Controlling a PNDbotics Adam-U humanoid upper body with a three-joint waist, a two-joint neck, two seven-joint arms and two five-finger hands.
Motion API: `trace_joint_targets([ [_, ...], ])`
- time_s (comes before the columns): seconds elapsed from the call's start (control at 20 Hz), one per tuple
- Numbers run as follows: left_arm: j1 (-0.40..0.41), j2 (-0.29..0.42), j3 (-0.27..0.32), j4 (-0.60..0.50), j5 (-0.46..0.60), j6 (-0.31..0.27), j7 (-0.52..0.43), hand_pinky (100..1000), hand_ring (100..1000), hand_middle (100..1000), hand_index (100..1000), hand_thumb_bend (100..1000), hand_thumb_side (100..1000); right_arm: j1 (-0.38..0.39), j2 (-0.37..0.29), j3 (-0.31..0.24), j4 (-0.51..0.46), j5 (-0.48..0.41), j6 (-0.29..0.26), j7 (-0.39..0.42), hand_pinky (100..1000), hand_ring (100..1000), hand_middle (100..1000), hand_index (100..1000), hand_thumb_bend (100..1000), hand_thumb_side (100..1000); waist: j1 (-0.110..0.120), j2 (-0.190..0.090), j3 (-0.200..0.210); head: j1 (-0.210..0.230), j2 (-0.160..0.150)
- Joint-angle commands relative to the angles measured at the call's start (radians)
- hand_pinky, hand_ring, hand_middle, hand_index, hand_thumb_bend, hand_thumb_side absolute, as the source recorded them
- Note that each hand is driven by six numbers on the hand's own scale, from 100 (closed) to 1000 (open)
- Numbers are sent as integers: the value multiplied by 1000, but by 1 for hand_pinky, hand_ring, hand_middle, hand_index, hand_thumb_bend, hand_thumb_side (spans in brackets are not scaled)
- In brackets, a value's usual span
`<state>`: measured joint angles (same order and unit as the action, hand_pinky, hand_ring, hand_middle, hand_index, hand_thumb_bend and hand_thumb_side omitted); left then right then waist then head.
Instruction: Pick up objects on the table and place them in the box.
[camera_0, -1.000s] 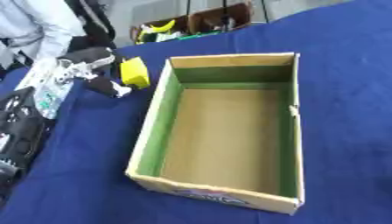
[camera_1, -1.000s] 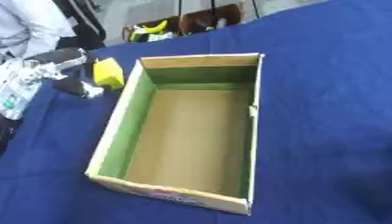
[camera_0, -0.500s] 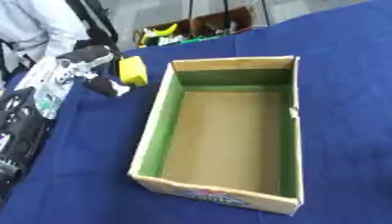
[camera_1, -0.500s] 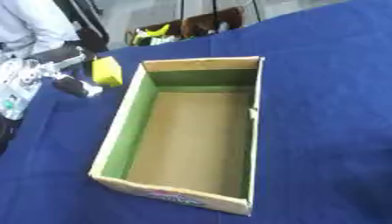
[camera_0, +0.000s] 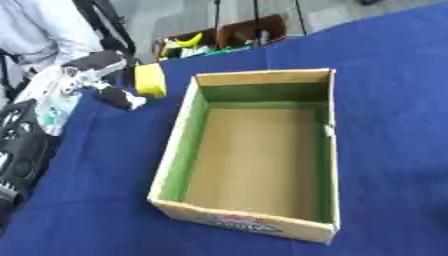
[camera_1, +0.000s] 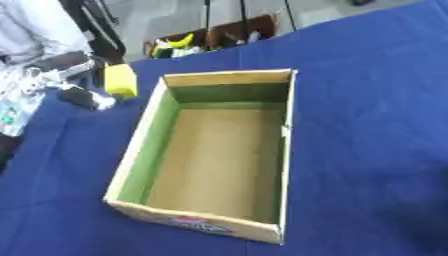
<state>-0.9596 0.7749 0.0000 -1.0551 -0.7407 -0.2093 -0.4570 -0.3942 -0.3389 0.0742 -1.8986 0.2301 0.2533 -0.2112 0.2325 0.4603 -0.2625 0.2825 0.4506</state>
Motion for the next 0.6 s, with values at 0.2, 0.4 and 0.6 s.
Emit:
trace_joint_targets([
  [0.2,2,62,-6,-94,34,25,1,394,543,485,633,100,407,4,10,-6,-9,17,-9,-1,896,1000,598,819,100,820,-15,-56,13,-8,19],
  [0.4,13,66,-6,-122,91,48,-3,369,526,468,623,100,404,9,24,-8,-8,20,-11,-2,896,1000,599,819,100,819,-26,-78,20,-13,28],
  [0.6,26,74,-17,-170,141,77,-16,369,526,466,621,100,403,14,37,-8,-8,22,-14,-3,897,1000,599,819,100,819,-36,-97,30,-28,39],
])
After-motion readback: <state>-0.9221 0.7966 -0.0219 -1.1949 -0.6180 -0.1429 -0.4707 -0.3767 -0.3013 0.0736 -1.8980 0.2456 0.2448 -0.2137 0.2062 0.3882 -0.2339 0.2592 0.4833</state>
